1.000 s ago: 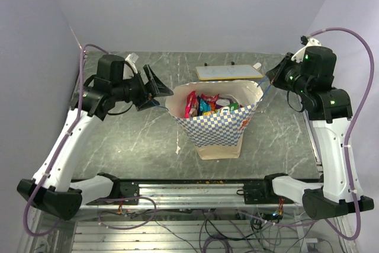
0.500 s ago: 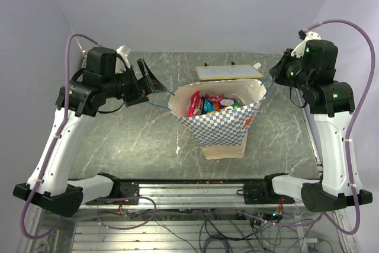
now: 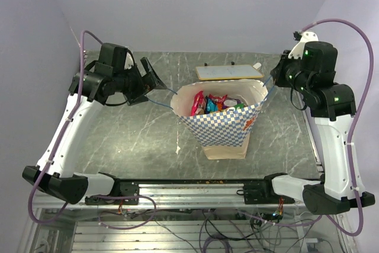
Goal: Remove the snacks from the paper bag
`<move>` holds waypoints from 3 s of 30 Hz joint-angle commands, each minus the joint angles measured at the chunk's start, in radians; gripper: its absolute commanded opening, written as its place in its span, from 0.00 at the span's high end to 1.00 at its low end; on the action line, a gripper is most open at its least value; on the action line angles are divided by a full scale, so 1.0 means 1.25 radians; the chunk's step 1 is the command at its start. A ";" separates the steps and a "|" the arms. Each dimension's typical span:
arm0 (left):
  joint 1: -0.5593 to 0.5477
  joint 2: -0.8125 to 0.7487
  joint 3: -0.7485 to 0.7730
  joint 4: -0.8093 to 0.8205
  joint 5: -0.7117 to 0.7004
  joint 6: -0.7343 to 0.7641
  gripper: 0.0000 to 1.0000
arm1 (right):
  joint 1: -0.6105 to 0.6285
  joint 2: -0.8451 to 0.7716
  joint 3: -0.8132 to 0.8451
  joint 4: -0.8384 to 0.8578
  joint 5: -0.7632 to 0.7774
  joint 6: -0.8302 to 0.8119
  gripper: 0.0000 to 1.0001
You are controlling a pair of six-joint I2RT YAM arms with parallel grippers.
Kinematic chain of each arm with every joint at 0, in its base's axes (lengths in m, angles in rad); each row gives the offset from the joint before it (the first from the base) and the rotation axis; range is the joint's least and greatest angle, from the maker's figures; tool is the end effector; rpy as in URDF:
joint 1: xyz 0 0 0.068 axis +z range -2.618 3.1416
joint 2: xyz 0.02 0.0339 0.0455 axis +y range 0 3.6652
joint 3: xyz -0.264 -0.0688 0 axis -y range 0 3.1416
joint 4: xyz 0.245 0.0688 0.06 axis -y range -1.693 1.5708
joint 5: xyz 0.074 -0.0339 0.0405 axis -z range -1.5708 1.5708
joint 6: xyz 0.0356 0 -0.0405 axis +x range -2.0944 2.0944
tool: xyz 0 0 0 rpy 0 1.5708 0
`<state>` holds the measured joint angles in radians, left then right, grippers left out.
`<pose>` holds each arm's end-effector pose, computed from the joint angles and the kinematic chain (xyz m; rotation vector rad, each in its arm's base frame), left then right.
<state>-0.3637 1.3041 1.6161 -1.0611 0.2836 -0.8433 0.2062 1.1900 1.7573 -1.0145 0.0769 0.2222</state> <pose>0.2249 -0.0963 0.4268 -0.4372 2.4343 -0.9005 0.1914 0.0372 0.4935 0.0651 2.0209 0.1945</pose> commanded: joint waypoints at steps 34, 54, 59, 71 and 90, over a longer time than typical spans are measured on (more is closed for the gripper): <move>-0.224 0.043 -0.185 0.334 0.166 -0.083 0.93 | 0.008 0.146 0.292 0.110 -0.033 -0.018 1.00; -0.250 0.024 -0.140 0.133 0.069 0.087 0.69 | 0.015 -0.021 -0.088 0.287 -0.359 0.253 1.00; -0.251 0.031 -0.023 0.046 -0.016 0.128 0.46 | 0.015 -0.055 -0.116 0.295 -0.308 0.259 1.00; -0.251 0.092 0.186 0.098 -0.040 0.074 0.13 | 0.015 -0.085 -0.128 0.313 -0.230 0.252 1.00; -0.423 0.240 0.079 0.184 -0.227 -0.010 0.53 | 0.015 -0.113 -0.123 0.264 -0.217 0.213 1.00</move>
<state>-0.8780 1.5303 1.7340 -0.8806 0.0837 -0.8394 0.2199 1.0847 1.5837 -0.7334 -0.1936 0.4995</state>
